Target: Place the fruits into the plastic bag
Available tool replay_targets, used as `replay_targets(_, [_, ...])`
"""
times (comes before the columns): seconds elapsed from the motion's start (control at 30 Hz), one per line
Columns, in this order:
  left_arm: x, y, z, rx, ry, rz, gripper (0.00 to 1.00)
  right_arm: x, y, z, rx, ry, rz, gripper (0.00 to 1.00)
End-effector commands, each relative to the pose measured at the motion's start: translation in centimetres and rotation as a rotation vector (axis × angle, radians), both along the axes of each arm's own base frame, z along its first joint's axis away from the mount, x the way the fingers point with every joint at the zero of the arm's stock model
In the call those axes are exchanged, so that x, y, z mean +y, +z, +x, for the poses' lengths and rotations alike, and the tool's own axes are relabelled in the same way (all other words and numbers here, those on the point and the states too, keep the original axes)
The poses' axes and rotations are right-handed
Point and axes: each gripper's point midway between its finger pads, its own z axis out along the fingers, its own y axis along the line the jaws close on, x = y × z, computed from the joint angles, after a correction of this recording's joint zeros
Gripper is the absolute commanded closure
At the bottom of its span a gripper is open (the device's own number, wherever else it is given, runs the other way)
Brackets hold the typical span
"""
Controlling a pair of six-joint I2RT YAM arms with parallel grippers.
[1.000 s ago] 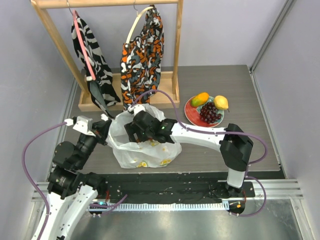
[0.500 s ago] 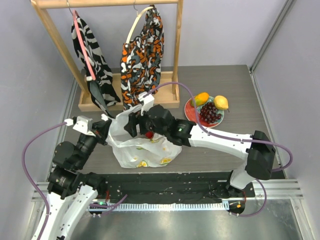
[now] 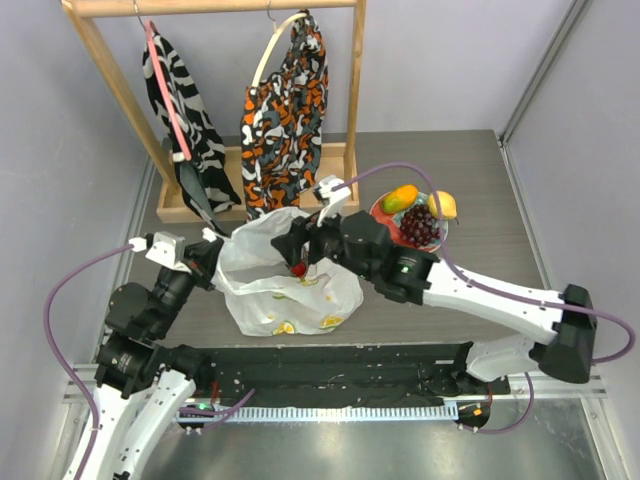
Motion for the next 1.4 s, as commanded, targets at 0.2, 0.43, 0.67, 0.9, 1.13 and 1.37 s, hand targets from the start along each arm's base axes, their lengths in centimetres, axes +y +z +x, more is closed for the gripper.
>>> replay_targets(0.2, [-0.2, 1.1, -0.4, -0.031, -0.016, -0.025, 1.00, -10.8, 3.0, 4.4, -0.061, -0.318, -0.010, 0.29])
replay_targets(0.43, [-0.2, 1.1, -0.4, -0.028, -0.018, -0.024, 1.00, -18.6, 0.3, 9.2, -0.010, -0.537, -0.092, 0.28])
replay_targets(0.67, [-0.2, 1.1, -0.3, -0.027, -0.016, -0.024, 1.00, -25.7, -4.0, 14.2, 0.113, -0.679, -0.147, 0.28])
replay_targets(0.9, [-0.2, 1.1, -0.4, -0.029, -0.016, -0.023, 1.00, -31.3, -7.2, 16.8, 0.189, -0.789, -0.208, 0.21])
replay_targets(1.13, [-0.1, 1.1, -0.3, -0.029, -0.013, -0.023, 1.00, -35.7, -9.9, 18.4, 0.263, -0.884, -0.248, 0.16])
replay_targets(1.37, [-0.1, 1.1, -0.4, -0.031, -0.012, -0.024, 1.00, -38.1, -12.7, 19.9, 0.336, -0.918, -0.286, 0.12])
